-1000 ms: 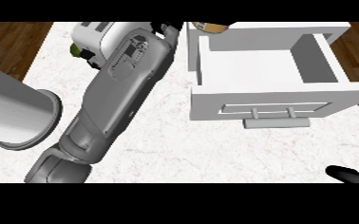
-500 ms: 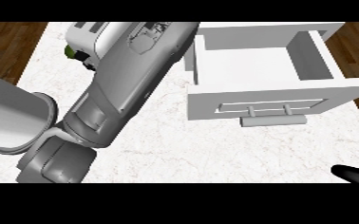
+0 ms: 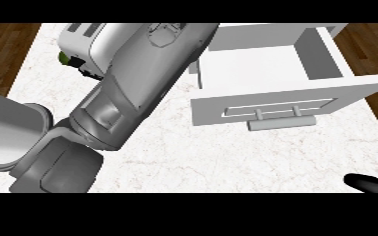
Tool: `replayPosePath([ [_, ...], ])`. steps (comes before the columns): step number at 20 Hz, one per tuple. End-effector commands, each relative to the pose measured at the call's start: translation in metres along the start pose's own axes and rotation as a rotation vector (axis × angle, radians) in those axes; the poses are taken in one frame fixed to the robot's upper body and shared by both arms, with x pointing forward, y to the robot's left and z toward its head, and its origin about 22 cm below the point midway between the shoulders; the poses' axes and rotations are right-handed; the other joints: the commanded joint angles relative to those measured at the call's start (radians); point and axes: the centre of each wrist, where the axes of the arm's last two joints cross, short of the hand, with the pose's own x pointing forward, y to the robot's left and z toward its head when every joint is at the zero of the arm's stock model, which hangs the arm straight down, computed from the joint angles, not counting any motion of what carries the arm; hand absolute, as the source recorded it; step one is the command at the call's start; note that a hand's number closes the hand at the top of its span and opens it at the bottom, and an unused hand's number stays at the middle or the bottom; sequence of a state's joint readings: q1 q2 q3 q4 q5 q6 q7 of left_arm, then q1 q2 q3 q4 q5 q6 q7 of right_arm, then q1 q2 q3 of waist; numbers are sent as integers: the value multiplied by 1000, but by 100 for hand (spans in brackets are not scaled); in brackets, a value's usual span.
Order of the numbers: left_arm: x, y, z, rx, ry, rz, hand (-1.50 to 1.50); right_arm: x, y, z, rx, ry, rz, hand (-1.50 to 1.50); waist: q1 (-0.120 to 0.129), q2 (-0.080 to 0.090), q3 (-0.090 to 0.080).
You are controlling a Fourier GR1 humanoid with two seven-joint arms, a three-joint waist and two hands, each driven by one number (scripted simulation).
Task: Pick up the can, place it into the drawer and close the drawer
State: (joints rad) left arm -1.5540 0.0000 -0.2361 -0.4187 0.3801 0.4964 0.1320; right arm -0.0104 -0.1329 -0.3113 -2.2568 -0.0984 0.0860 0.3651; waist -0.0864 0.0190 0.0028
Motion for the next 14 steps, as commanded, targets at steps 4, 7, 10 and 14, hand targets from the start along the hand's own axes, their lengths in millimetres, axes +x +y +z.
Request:
replayPosePath([
  [4, 0, -4, -2, 106, 3, -17, -150, -8, 7, -8, 3, -1, 0, -150, -9, 4, 1],
  [7, -13, 0, -3, 140, 0, -50, -150, 7, 13, -7, 24, -2, 6, -150, -22, 6, 0],
  [10, 1, -6, -2, 168, -20, -17, -150, 9, 3, -9, 61, -56, 93, -150, -41, 6, 1],
  [14, -5, -3, -3, 148, -18, 2, -150, 18, 10, -22, 66, -97, 149, -150, -16, 8, 0],
])
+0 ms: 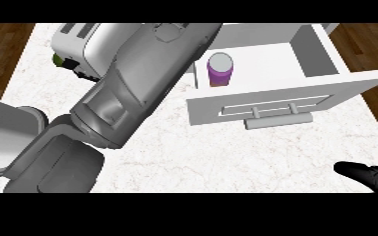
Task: Pick up the can, place it into the drawer and close the drawer
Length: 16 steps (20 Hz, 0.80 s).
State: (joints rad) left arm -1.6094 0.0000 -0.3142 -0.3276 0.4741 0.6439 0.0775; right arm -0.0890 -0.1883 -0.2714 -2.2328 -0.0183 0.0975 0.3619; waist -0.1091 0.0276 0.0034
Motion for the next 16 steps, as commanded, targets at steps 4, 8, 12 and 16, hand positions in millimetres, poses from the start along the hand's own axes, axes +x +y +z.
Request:
replayPosePath([
  [4, -2, 1, -1, 18, 32, 70, -150, 13, 5, -24, 80, -118, 177, -150, 5, 7, -1],
  [8, 2, 2, -1, 11, 21, 113, -150, 0, 8, -31, 113, -119, 326, -150, 22, 3, -1],
  [12, 4, 2, -3, 7, 0, 132, -150, -10, 28, -43, 135, -146, 461, -150, 41, 7, -1],
  [16, -6, 4, -2, 6, 2, 137, -150, -27, 60, -50, 198, -155, 575, -150, 68, -1, -2],
])
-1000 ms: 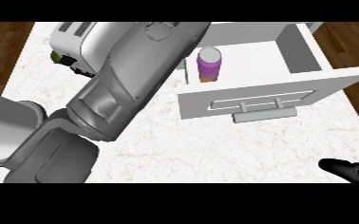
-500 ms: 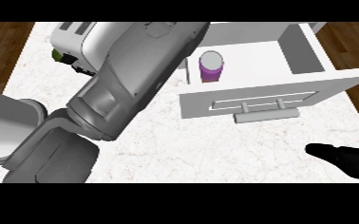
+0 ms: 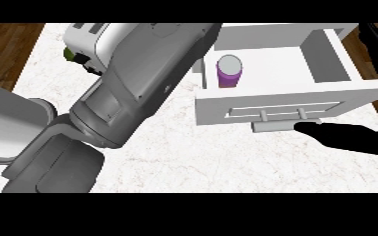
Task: Pick up the can, place it into the drawer and close the drawer
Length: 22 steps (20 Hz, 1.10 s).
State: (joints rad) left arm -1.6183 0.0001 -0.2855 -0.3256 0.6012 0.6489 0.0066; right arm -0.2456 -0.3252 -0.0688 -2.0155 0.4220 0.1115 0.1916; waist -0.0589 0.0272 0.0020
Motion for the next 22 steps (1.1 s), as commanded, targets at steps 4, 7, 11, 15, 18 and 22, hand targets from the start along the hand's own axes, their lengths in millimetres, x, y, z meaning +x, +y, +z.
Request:
replayPosePath([
  [4, -2, 1, -1, 19, -8, -25, -150, -27, 43, -27, 92, -8, 196, -150, 34, -9, 0],
  [7, 8, 9, -8, -8, -25, -52, -150, -33, 76, -26, 106, -23, 274, -150, 47, -7, 0],
  [11, 5, 8, -6, -24, -15, -37, -150, -48, 106, -36, 145, -20, 369, -150, 64, -14, -1],
  [15, 6, 16, -9, -3, -2, -8, -150, -70, 127, -52, 138, -31, 411, -150, 76, -16, -1],
  [18, 13, 30, -16, 15, -2, -23, -150, -74, 140, -68, 137, 6, 451, -150, 87, -20, -1],
  [22, 10, 47, -21, 36, -19, -40, -150, -73, 164, -86, 99, -8, 476, -150, 91, -19, -1],
])
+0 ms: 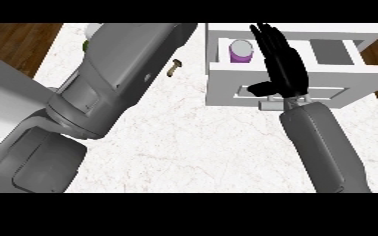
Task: Pick up the can, place it into the drawer and close the drawer
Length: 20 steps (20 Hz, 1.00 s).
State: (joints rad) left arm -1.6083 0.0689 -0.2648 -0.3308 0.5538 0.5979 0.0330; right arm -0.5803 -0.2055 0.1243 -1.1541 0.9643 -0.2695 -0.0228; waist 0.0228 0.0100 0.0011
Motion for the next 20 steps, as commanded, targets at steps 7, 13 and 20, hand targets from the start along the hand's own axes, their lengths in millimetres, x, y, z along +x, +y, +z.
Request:
replayPosePath([
  [7, 7, 46, -13, 7, 12, -17, -150, -25, 14, -42, -145, 70, 98, -150, 29, -5, 0],
  [13, -14, 50, -6, -16, 39, -17, -150, -13, 22, -66, -177, 77, 134, -150, 71, -1, 0],
  [20, -11, 80, -9, -4, 27, -14, -150, 4, -10, -106, -230, 58, 156, -150, 68, 8, 0],
])
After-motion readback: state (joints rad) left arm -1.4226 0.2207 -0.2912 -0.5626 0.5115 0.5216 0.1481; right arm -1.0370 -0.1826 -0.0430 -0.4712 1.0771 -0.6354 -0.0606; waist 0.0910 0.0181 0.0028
